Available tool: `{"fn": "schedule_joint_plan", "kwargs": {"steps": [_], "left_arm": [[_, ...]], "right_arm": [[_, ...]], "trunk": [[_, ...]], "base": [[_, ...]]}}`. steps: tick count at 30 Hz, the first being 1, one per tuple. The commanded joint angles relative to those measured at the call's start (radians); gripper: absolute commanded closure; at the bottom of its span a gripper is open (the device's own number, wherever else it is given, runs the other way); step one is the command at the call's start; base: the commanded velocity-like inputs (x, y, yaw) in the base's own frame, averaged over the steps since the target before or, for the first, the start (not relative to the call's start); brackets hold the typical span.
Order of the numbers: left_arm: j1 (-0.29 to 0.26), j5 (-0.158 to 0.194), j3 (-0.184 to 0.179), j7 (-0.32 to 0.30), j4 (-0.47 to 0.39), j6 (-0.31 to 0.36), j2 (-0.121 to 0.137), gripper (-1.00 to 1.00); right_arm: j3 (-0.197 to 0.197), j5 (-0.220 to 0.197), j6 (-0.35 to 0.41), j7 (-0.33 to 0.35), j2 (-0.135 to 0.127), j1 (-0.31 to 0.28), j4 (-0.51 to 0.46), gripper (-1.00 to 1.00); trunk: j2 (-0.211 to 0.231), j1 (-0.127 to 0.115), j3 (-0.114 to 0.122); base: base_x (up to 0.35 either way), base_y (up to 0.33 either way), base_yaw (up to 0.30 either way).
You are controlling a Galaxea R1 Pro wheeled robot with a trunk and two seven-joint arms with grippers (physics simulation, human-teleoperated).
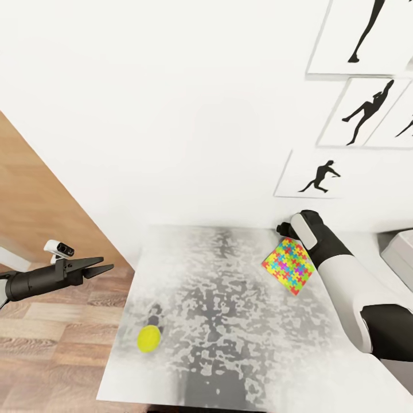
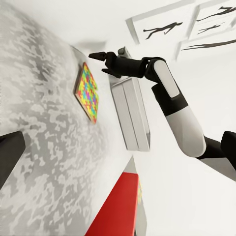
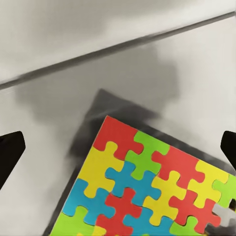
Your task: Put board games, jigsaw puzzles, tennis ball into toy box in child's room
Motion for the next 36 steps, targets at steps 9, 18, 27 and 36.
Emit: {"fn": "schedule_joint_plan", "kwargs": {"steps": [9, 18, 27, 36], "left_arm": [[-0.001, 0.003, -0.002, -0.002, 0.001, 0.004, 0.001, -1.00], [-0.001, 0.003, -0.002, -0.002, 0.000, 0.004, 0.001, -1.00], [-0.001, 0.003, -0.002, -0.002, 0.000, 0.004, 0.001, -1.00], [-0.001, 0.003, -0.002, -0.002, 0.001, 0.004, 0.001, -1.00]], "right_arm": [[0.007, -0.010, 0.004, -0.009, -0.004, -0.001, -0.002, -1.00], [0.007, -0.009, 0.003, -0.009, -0.006, -0.001, -0.002, -1.00], [0.008, -0.007, 0.003, -0.010, -0.010, 0.003, -0.006, -1.00], [0.010, -0.005, -0.003, -0.010, -0.015, 0.003, -0.006, -1.00]], "trunk": [[-0.002, 0.000, -0.016], [-0.002, 0.000, -0.031], [-0.002, 0.000, -0.046], [-0.002, 0.000, -0.061]], "base": [[0.000, 0.000, 0.000], [0.000, 0.000, 0.000], [0.000, 0.000, 0.000], [0.000, 0.000, 0.000]]}}
